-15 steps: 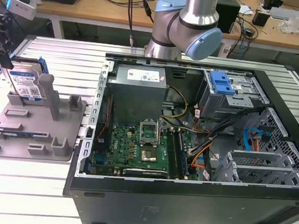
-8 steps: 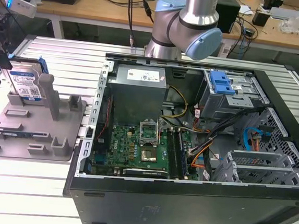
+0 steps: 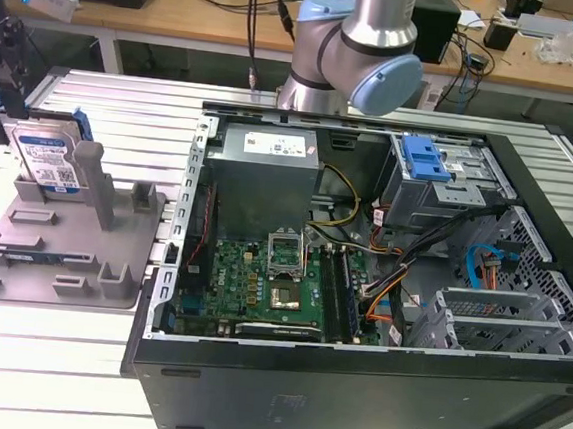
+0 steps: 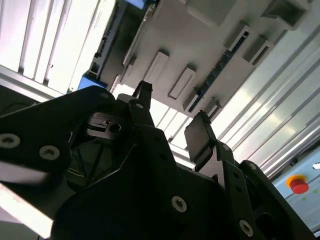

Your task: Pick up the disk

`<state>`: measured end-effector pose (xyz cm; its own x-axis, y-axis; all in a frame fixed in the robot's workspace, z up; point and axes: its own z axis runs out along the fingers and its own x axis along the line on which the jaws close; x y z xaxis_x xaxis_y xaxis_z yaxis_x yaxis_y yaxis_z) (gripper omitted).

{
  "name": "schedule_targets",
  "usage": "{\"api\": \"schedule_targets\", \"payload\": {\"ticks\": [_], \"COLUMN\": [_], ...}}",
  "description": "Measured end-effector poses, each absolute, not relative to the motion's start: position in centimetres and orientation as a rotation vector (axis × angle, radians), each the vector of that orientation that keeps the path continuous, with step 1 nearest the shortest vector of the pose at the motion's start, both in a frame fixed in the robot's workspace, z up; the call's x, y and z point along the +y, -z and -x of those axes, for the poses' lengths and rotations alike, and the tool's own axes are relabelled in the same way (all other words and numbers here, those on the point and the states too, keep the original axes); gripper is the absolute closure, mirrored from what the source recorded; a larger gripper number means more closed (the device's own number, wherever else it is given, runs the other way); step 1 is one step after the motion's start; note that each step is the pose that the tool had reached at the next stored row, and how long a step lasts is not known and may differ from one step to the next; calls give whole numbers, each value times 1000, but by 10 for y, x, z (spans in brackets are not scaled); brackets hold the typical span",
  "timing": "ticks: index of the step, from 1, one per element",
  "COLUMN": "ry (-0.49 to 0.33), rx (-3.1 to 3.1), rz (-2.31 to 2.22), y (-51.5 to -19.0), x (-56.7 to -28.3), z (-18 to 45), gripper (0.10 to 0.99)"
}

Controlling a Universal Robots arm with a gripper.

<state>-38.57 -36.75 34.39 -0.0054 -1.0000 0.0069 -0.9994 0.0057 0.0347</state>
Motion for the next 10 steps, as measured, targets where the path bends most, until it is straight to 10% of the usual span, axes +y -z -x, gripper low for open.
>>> {"api": "schedule_targets", "payload": {"ticks": [10], "ry": [28], "rx": [-2203], "rz": [-2201], "y": [-344], "x": [-332], "z": [396], "gripper": [545]}}
